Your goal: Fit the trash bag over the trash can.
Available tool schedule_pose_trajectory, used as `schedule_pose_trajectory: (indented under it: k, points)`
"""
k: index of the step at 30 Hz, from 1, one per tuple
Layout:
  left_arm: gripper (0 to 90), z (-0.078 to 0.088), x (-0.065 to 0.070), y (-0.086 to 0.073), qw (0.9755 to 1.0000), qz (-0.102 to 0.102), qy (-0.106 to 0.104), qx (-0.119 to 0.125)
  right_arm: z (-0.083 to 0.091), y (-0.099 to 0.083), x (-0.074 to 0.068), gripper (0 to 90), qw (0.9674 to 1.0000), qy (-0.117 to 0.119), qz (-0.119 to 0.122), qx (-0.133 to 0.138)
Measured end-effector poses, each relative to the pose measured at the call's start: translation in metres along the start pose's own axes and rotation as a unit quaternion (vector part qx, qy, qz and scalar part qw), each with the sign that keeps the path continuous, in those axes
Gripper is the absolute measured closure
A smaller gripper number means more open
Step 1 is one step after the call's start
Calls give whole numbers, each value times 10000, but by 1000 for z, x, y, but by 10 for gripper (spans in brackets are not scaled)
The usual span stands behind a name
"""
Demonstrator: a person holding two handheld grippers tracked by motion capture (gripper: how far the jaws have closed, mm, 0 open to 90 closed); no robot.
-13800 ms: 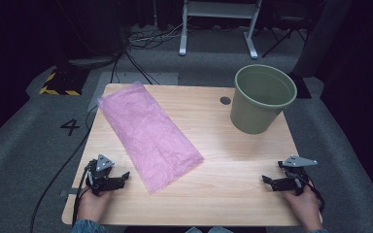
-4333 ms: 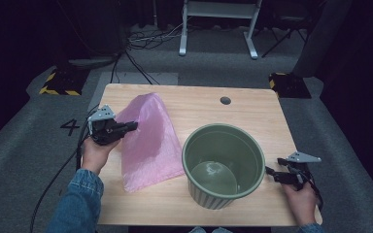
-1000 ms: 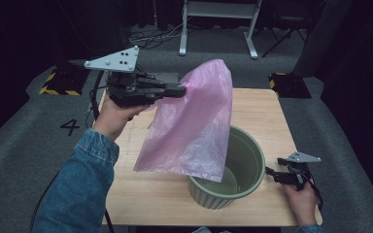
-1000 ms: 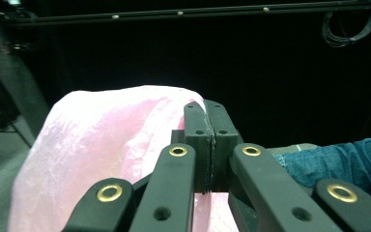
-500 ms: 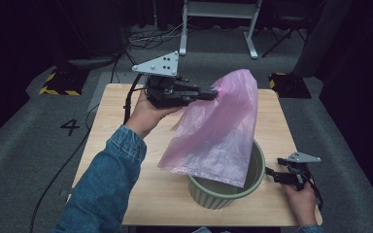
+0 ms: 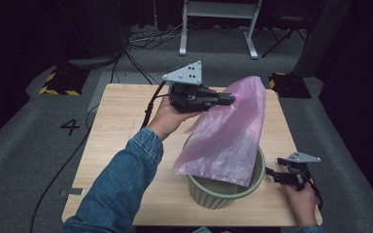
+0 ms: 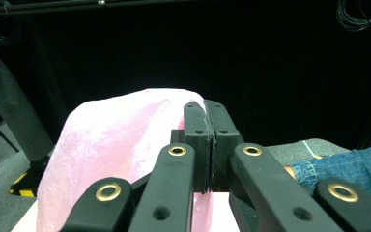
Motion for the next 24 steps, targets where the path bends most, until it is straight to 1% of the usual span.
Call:
schedule_pose_trajectory:
  k: [2,3,5,7,9,11,12,14,15,17,20,21,24]
  points:
    - [890,-3,0,3,10000,-17,-4,70,0,0,0,279,10000,-4,12,7]
    - [889,-4,0,5,10000,-58,-8,76,0,0,0,278,10000,-4,11,7]
    - [889,-7,0,6,9999,-152,20,16,0,0,0,278,10000,-4,10,7]
    - [889,-9,1,4,9998,-175,2,-36,0,0,0,278,10000,-4,11,6]
    - [888,-10,3,-2,9998,-187,-29,-111,0,0,0,276,10000,0,16,6]
    - [888,-10,8,-9,9998,-141,-57,-131,0,0,0,276,10000,3,17,5]
    - [889,-9,12,-13,9998,-119,-106,-152,0,0,0,275,10000,4,19,5]
    - [889,-8,20,-22,9994,-183,-96,-285,0,0,0,275,10000,9,10,-2]
    - [888,-7,23,-25,9991,-178,-127,-354,0,0,0,275,10000,8,10,-2]
    - [888,-5,28,-32,9984,-248,-86,-492,0,0,0,275,10000,7,12,-2]
    - [887,1,35,-43,9972,-231,-42,-705,0,0,0,274,10000,7,10,-2]
    - [887,2,37,-45,9970,-243,-30,-732,0,0,0,275,10000,7,12,-3]
    - [886,6,47,-54,9956,-255,-48,-900,0,0,0,274,10000,6,12,-4]
Point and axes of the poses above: each handheld gripper's, and its own axes: z roughly backward along the jaws, y roughly out of its top, x roughly to its right, the point moved 5 cm from there along -z, roughly forward along the jaws, and after that the axes turned 3 degrees about -y, right-handed, at the moved point
